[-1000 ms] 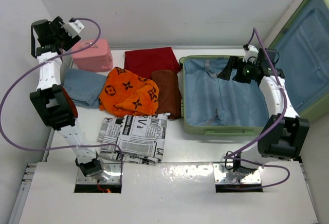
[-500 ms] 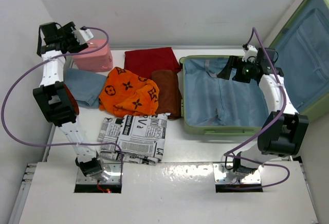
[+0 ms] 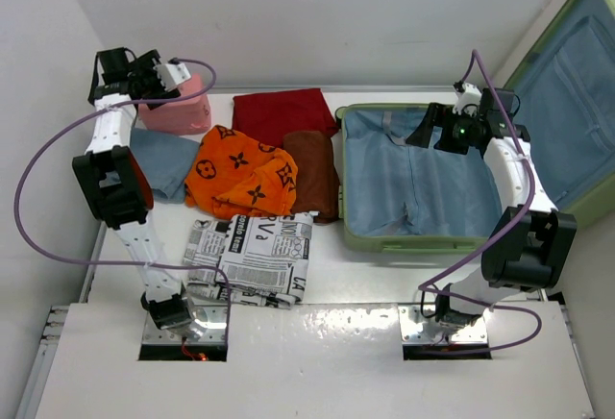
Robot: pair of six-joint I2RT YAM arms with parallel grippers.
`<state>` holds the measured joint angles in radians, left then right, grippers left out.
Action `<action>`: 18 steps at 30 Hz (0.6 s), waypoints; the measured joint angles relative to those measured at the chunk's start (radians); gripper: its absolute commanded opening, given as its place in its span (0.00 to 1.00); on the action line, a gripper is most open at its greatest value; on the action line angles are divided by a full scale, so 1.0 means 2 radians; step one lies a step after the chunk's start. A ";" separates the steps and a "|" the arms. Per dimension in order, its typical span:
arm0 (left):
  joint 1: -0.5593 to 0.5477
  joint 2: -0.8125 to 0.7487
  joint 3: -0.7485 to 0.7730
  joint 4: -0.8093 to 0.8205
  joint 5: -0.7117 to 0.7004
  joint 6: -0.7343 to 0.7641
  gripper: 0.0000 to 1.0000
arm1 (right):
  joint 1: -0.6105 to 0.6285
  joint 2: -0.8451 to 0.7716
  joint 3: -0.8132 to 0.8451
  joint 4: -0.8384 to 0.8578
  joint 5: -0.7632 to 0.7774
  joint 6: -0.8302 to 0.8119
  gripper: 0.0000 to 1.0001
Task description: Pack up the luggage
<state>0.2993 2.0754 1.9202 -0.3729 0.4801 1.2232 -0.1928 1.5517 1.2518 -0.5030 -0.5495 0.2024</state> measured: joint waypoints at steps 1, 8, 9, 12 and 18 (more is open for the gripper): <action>0.000 0.006 0.001 0.000 -0.002 0.000 0.80 | 0.000 0.000 0.000 0.000 0.000 0.000 0.99; -0.005 0.058 0.035 0.008 -0.022 -0.001 0.77 | 0.000 0.000 0.000 0.000 0.003 0.000 0.99; -0.006 0.062 0.036 0.012 -0.025 -0.001 0.76 | 0.000 0.000 0.000 0.000 0.004 0.000 0.99; -0.010 0.069 0.041 0.035 -0.037 -0.002 0.72 | 0.000 0.001 0.000 0.000 0.006 0.000 0.99; -0.023 0.083 0.041 0.078 -0.061 0.001 0.57 | 0.000 0.005 0.000 0.000 0.008 0.000 0.99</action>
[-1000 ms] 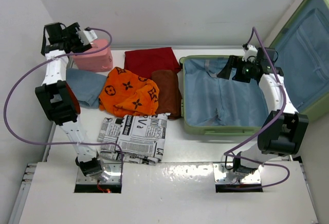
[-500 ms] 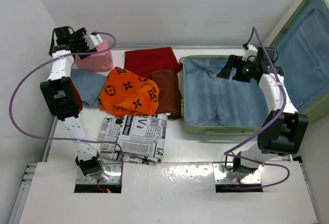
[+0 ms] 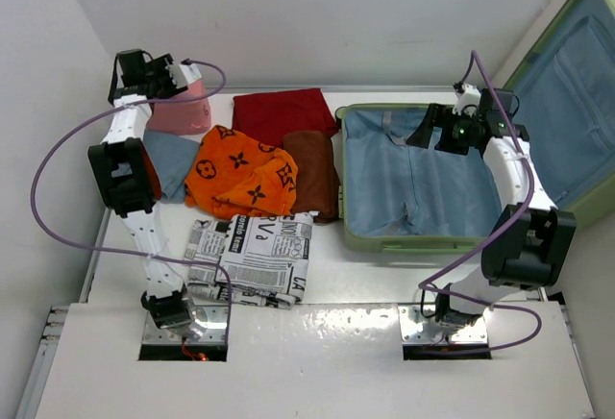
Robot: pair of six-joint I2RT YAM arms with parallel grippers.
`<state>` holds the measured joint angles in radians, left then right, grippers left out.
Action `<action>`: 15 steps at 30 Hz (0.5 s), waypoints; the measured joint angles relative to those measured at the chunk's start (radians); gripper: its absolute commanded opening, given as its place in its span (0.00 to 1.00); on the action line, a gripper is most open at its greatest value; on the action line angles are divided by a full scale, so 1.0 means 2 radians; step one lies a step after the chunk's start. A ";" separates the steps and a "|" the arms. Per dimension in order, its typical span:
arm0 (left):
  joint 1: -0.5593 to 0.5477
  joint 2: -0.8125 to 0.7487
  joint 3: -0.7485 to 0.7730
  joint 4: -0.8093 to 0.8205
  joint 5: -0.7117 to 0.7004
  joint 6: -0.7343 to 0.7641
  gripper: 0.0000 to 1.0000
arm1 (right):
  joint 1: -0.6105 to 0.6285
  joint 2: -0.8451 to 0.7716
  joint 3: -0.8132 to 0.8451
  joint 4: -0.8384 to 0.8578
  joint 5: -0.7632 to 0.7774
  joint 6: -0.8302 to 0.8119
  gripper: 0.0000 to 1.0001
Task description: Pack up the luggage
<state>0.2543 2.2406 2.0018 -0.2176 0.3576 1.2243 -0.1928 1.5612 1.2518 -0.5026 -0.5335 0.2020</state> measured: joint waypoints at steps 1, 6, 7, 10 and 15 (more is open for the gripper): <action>-0.002 0.002 0.000 0.004 -0.003 0.001 0.44 | 0.000 0.001 0.000 0.000 0.000 0.000 0.99; -0.006 0.008 -0.002 0.012 -0.011 0.012 0.07 | 0.000 0.002 0.000 0.000 0.001 0.000 0.99; -0.006 0.008 -0.003 0.016 -0.013 0.017 0.00 | 0.000 0.002 0.000 0.000 0.001 0.000 0.99; -0.006 0.000 -0.026 0.046 -0.018 0.015 0.00 | 0.000 0.002 0.000 0.000 0.000 0.000 0.99; -0.014 -0.052 -0.102 0.079 -0.017 0.005 0.00 | 0.000 0.002 0.006 -0.001 -0.008 0.000 0.99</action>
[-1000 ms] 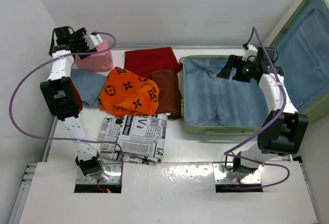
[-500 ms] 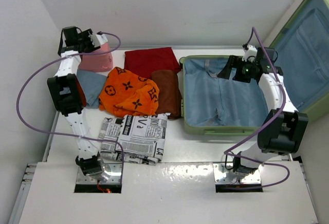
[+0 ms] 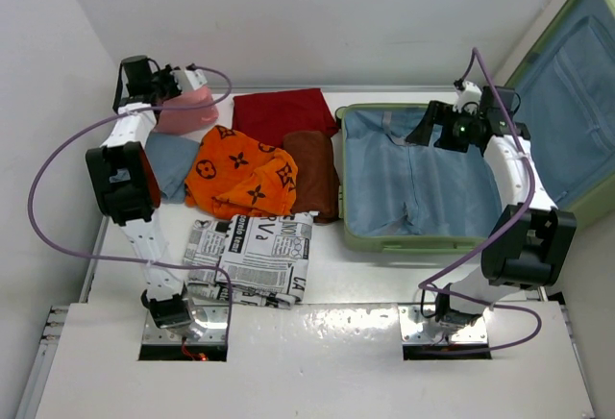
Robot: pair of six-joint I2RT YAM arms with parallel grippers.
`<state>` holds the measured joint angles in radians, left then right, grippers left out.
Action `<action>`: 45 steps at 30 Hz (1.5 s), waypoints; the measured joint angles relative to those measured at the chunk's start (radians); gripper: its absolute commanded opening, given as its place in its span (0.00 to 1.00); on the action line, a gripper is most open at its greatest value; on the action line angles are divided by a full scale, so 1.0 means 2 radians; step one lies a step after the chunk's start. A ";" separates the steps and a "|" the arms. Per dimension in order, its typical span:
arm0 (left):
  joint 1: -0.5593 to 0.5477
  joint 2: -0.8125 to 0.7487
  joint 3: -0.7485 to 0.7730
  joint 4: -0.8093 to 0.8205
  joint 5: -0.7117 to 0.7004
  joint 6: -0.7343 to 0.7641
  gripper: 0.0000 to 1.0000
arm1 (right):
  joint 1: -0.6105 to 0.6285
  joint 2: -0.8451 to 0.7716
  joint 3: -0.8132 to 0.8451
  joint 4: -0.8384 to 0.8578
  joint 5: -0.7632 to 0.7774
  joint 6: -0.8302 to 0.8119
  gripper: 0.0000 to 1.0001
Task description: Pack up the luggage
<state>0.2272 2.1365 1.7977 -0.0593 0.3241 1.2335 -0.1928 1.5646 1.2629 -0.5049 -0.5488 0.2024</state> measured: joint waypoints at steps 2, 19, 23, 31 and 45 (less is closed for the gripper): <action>-0.005 -0.018 -0.010 -0.004 0.003 -0.018 0.00 | 0.000 0.000 0.005 0.000 -0.003 0.000 0.99; -0.241 -0.149 0.027 0.016 0.032 -0.073 0.00 | -0.183 -0.049 0.013 -0.026 -0.056 0.028 0.99; -0.344 -0.129 0.075 -0.001 -0.014 -0.083 0.00 | -0.223 -0.060 0.013 -0.046 -0.068 0.023 0.99; -0.507 -0.036 0.161 -0.037 -0.122 -0.088 0.00 | -0.259 -0.090 0.013 -0.077 -0.082 -0.012 0.99; -0.561 0.130 0.217 -0.040 -0.274 -0.059 0.00 | -0.260 -0.064 0.013 -0.089 -0.100 -0.019 0.99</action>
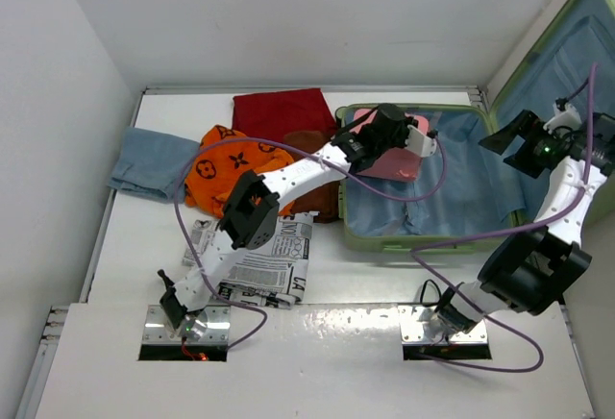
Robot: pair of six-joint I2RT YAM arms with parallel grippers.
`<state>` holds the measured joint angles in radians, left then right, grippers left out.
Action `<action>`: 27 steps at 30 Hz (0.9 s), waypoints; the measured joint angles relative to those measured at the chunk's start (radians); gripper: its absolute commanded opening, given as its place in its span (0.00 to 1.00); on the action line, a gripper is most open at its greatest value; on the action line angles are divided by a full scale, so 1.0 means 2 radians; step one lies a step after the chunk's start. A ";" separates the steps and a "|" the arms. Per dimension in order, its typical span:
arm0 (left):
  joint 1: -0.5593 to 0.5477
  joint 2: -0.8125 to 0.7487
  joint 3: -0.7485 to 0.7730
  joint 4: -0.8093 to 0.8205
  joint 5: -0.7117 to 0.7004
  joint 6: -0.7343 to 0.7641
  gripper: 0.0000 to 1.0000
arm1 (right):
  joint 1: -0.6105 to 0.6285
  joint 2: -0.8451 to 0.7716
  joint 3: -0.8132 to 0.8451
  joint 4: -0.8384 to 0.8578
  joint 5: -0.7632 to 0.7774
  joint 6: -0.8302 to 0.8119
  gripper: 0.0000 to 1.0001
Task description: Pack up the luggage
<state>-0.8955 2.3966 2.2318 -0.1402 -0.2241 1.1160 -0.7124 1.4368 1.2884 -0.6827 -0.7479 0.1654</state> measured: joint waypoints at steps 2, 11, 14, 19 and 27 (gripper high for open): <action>0.000 0.009 0.013 0.015 -0.017 0.004 0.00 | 0.007 0.012 0.000 0.000 -0.001 0.004 0.99; 0.010 0.068 0.063 0.093 -0.081 0.028 0.00 | 0.081 0.030 -0.001 0.001 -0.002 0.011 0.98; 0.018 0.073 0.064 0.107 -0.085 0.030 0.00 | 0.106 0.033 -0.001 0.004 -0.001 0.012 0.98; 0.024 0.074 0.064 0.111 -0.089 0.034 0.00 | 0.117 0.047 -0.001 0.005 0.001 0.019 0.98; 0.023 0.074 0.060 0.120 -0.089 0.048 0.00 | 0.120 0.052 -0.001 0.006 0.004 0.022 0.98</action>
<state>-0.8490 2.5454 2.3520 0.0998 -0.4011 1.2121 -0.4728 1.5406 1.2861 -0.6708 -0.7391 0.2096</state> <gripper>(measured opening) 0.137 0.982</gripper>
